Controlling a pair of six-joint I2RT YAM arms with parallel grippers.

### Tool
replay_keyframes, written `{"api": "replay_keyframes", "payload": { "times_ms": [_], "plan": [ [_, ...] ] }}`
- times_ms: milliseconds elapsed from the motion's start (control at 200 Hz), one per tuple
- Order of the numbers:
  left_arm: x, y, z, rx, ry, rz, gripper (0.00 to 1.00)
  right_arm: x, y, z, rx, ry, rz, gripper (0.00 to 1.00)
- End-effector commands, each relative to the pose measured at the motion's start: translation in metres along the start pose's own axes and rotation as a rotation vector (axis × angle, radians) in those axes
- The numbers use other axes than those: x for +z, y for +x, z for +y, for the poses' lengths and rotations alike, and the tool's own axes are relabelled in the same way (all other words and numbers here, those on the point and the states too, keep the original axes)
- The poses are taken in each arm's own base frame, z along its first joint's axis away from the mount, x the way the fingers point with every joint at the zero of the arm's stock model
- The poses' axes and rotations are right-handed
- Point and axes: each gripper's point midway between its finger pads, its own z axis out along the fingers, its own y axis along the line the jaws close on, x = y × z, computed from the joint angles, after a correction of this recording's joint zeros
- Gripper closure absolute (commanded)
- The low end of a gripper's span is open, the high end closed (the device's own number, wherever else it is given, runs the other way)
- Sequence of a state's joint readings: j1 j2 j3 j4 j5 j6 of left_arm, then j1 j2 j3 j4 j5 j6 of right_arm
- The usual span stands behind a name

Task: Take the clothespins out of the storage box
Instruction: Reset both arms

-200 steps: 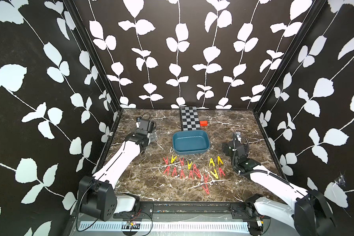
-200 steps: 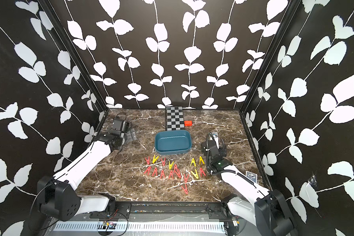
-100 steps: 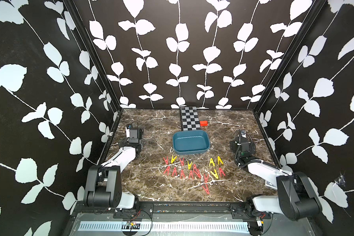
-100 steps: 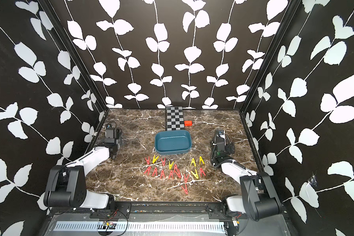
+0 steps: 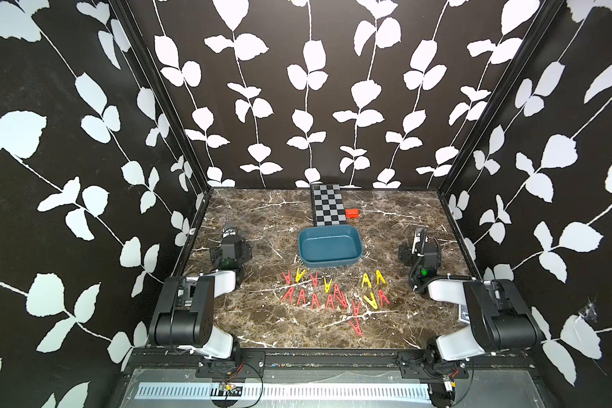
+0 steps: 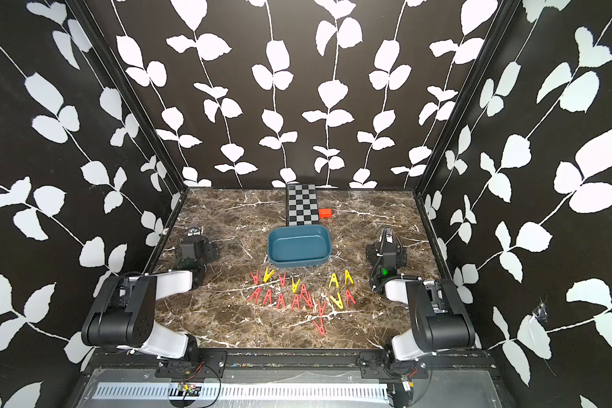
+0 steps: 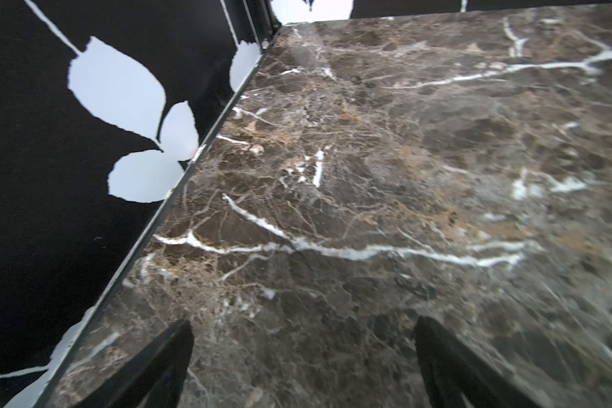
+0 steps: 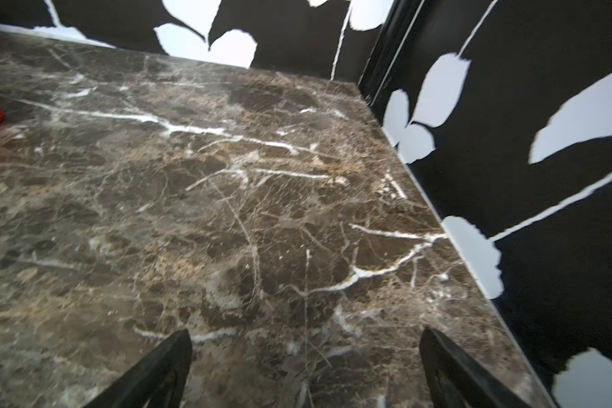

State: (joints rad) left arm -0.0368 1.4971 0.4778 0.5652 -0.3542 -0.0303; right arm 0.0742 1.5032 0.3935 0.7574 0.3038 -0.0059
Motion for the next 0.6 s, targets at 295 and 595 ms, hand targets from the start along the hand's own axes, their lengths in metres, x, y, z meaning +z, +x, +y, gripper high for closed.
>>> {"api": "replay_keyframes", "payload": {
  "times_ms": [295,595],
  "plan": [
    [-0.008,-0.025,-0.044,0.076,0.248,-0.229,0.01,0.004,-0.019,0.023,0.024,-0.204,-0.075,0.0],
    [-0.009,-0.024,-0.045,0.08,0.257,-0.21,0.01,0.004,-0.018,0.023,0.023,-0.202,-0.077,0.01]
  ]
}}
